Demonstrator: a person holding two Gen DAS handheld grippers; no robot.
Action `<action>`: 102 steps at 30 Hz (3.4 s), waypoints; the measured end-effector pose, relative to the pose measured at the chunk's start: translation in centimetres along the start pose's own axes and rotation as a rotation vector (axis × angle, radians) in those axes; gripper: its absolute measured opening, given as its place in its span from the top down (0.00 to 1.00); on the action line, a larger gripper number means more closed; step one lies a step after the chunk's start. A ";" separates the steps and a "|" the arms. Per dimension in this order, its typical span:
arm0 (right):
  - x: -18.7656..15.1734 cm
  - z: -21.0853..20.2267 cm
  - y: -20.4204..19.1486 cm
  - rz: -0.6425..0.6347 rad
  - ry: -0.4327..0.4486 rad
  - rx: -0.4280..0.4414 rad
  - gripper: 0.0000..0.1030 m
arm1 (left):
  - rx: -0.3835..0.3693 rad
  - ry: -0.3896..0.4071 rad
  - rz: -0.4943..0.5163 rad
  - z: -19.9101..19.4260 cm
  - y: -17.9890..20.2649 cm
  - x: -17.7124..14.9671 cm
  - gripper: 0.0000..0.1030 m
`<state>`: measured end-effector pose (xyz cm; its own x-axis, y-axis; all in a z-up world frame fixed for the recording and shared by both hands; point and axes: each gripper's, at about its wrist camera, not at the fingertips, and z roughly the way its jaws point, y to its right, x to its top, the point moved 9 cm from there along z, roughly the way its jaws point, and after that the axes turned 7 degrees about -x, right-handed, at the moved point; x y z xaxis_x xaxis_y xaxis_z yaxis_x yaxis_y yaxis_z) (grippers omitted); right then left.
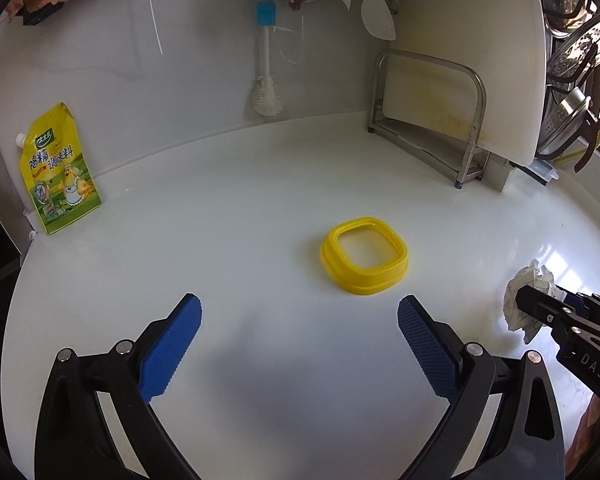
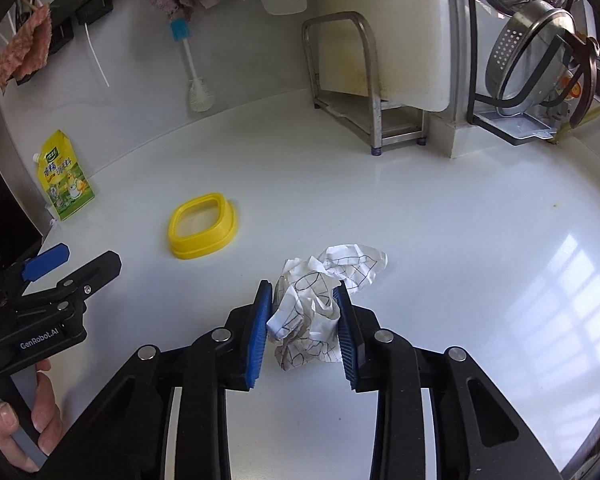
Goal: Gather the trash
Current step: 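Grasp the crumpled foil with the right tool while the left tool grasps the yellow ring, then carry the foil and yellow ring over the basket bin with both tools, then open both tools to drop the foil and ring into the bin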
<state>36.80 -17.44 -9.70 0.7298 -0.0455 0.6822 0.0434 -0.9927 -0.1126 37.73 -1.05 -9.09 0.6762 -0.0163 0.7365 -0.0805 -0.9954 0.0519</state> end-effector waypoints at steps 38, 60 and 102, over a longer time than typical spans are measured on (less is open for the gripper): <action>2.3 -2.2 6.5 0.262 0.083 0.120 0.71 | 0.028 -0.164 -0.099 8.9 4.4 2.0 0.32; -8.7 -14.4 0.9 0.130 0.133 0.077 0.71 | -0.106 0.066 0.117 -14.7 3.9 -8.0 0.32; -34.0 -27.6 -1.0 0.160 0.061 -0.084 0.53 | -0.286 -0.106 0.163 -23.8 10.0 -29.2 0.20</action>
<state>-6.93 -18.03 -12.86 0.6803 -0.2072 0.7030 -0.1288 -0.9781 -0.1637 -0.31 -8.24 -14.02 0.7085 -0.1976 0.6775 -0.3857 -0.9124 0.1372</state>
